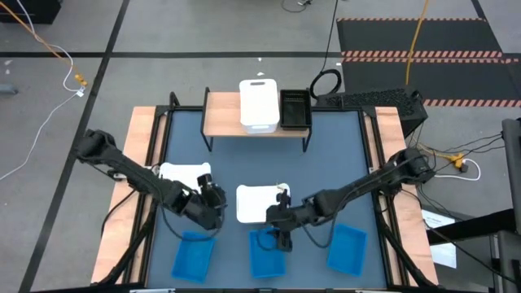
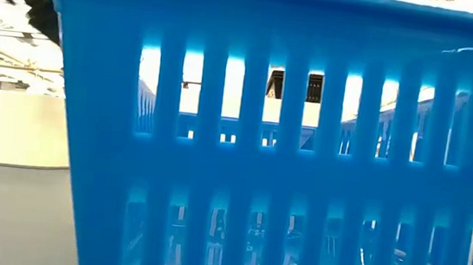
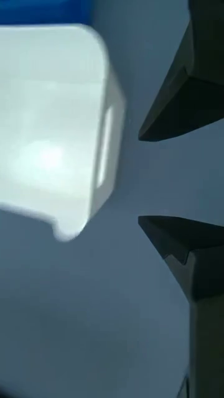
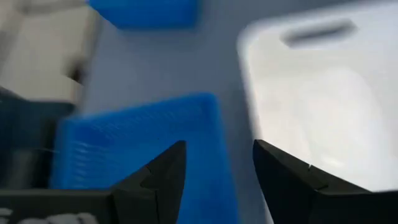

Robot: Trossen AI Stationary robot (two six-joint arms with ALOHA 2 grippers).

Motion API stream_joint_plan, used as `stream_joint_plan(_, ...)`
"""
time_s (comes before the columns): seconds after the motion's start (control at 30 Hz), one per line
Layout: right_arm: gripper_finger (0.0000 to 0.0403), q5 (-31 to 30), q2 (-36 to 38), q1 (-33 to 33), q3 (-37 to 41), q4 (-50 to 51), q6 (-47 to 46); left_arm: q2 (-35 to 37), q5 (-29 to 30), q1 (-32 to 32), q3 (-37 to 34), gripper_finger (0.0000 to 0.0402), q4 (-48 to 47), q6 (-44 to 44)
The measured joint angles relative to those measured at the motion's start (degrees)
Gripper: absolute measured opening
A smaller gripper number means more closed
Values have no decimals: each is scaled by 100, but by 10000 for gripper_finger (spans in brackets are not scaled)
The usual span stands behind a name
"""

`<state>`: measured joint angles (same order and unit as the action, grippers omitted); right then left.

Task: Stack baskets on shelf by color
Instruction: Stack the white bin on the white bin on the shelf

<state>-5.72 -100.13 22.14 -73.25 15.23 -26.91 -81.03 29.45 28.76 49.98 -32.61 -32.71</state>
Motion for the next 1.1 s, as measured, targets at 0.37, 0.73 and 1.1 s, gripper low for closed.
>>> stream_joint_plan(0.37, 180, -189, 382, -24, -13, 2719, 470, -681, -155, 278, 0, 209, 293, -142)
stream_joint_plan(0.73, 180, -2522, 1350, -82, -9, 4282, -790, -673, -225, 142, 2, 209, 1857, 1450)
stream_joint_plan(1.1, 180, -1952, 658, -221, -22, -1223, 118, -542, -390, 19, 2, 209, 1875, 1828)
